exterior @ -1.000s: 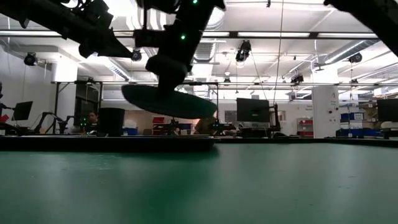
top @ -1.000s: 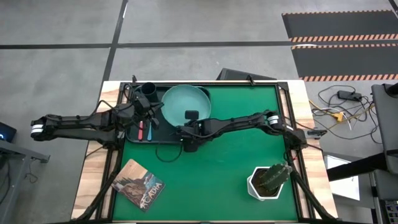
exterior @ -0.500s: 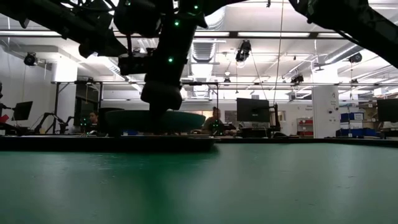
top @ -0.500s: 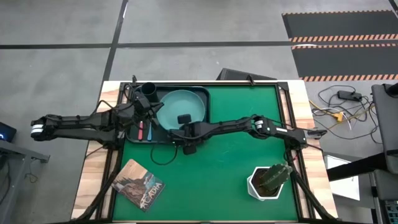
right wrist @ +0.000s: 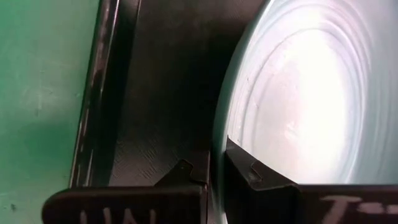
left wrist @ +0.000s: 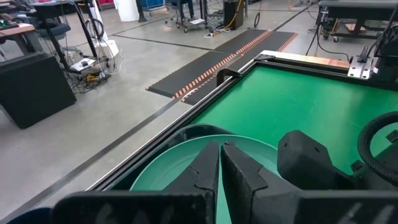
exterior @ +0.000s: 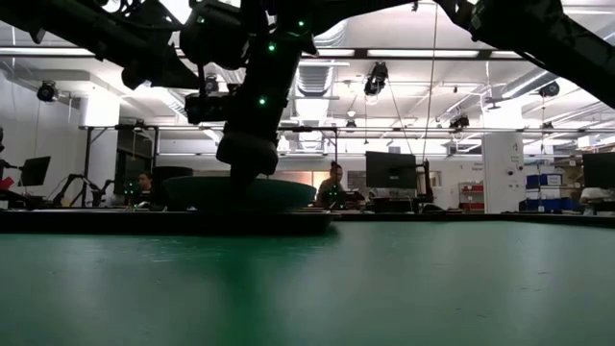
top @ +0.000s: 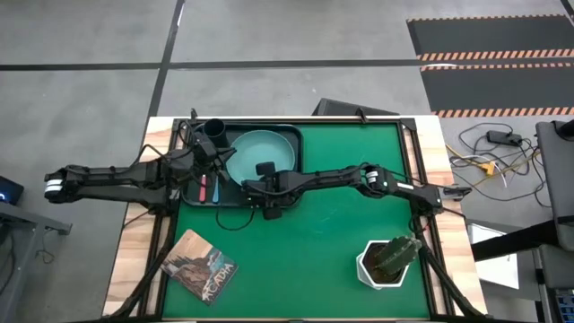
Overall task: Pick and place plate/cup/fork/spoon on tray
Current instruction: Put the green plate on the black serving tray to the right of the blue spoon
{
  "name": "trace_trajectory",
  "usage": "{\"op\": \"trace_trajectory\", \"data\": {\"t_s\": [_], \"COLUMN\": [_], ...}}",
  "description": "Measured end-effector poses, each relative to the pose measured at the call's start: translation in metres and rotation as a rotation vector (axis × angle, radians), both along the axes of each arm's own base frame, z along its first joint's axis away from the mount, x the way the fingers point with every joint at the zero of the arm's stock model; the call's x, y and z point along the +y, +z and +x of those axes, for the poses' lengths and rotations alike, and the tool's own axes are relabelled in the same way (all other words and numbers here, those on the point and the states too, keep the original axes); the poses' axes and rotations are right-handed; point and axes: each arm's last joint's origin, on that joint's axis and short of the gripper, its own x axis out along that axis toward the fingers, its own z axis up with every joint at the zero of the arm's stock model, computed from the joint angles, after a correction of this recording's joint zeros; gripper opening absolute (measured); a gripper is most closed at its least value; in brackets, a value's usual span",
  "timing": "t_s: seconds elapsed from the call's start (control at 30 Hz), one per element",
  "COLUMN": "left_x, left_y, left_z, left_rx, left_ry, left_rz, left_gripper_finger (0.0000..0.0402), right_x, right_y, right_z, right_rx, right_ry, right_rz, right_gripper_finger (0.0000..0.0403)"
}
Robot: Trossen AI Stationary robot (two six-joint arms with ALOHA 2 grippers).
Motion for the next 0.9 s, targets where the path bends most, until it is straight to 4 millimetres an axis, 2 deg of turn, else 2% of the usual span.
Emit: {"op": "trace_trajectory", "data": {"t_s": [0.33, 0.63, 0.77, 0.9], "left_x": [0.000, 0.000, 0.000, 0.000], "left_y": [0.000, 0.000, 0.000, 0.000], "left_z": [0.000, 0.000, 0.000, 0.000], "left_rx": [0.000, 0.000, 0.000, 0.000], "left_ry": [0.000, 0.000, 0.000, 0.000], "left_rz": [0.000, 0.000, 0.000, 0.000], "left_gripper_finger": [0.0000, 0.0000, 0.0000, 0.0000], "right_x": [-0.003, -0.003, -0.003, -0.003], "right_y": [-0.001, -0.017, -0.017, -0.017], "right_z": [0.002, 0.001, 0.001, 0.002], "right_rx": [-0.023, -0.018, -0.028, -0.033], "right_ry": [-0.019, -0.024, -0.032, -0.031], "right_rz": [0.007, 0.009, 0.012, 0.011], "right_gripper_finger": [0.0008, 0.0009, 0.0009, 0.0026]}}
